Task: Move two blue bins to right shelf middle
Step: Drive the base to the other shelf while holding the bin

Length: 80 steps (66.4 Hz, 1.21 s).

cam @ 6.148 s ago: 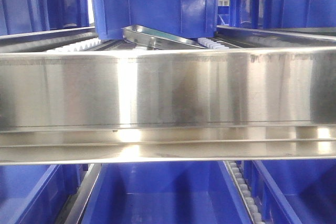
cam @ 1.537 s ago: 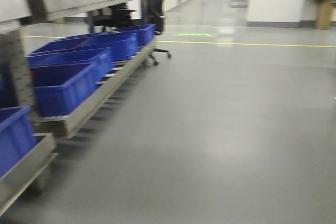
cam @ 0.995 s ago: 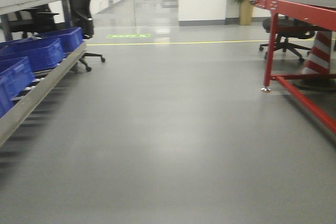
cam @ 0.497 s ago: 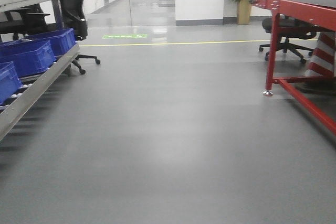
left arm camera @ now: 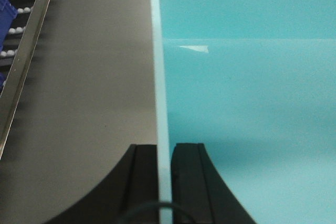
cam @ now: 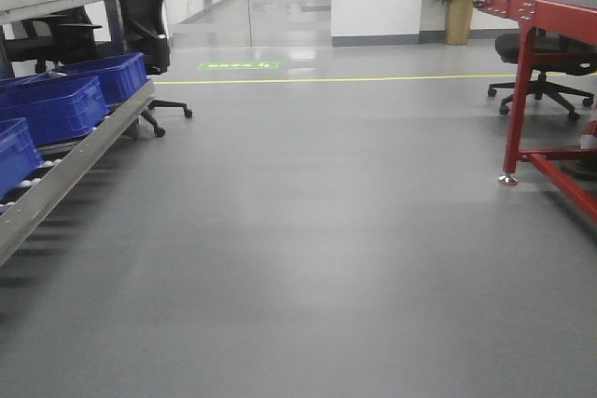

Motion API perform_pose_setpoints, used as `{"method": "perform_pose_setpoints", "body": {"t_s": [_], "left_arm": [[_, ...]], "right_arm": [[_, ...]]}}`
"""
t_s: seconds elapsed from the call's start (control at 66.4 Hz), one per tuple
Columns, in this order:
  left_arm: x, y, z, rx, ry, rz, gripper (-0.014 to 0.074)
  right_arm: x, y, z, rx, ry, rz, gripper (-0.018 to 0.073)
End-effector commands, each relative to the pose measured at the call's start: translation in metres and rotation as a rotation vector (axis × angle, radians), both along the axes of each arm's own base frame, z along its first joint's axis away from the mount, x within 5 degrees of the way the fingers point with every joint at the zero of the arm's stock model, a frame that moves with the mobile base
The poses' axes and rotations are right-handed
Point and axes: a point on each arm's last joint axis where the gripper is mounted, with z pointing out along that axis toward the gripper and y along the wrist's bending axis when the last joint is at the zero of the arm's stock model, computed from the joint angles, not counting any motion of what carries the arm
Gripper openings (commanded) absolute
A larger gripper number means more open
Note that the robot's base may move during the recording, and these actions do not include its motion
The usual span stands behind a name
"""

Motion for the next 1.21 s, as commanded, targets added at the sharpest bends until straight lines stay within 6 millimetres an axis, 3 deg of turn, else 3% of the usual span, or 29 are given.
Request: {"method": "perform_pose_setpoints", "body": {"t_s": [0.0, 1.19], "left_arm": [[-0.0025, -0.0014, 0.0119, -0.012, -0.085, -0.035, -0.0111], [-0.0025, -0.0013, 0.012, -0.01, -0.086, -0.035, -0.0111]], "right_arm": [[-0.0006, -0.0023, 0.0091, -0.002, -0.063, 0.001, -0.0153], [-0.0006, -0.0023, 0.0091, -0.002, -0.063, 0.001, -0.0153]]}}
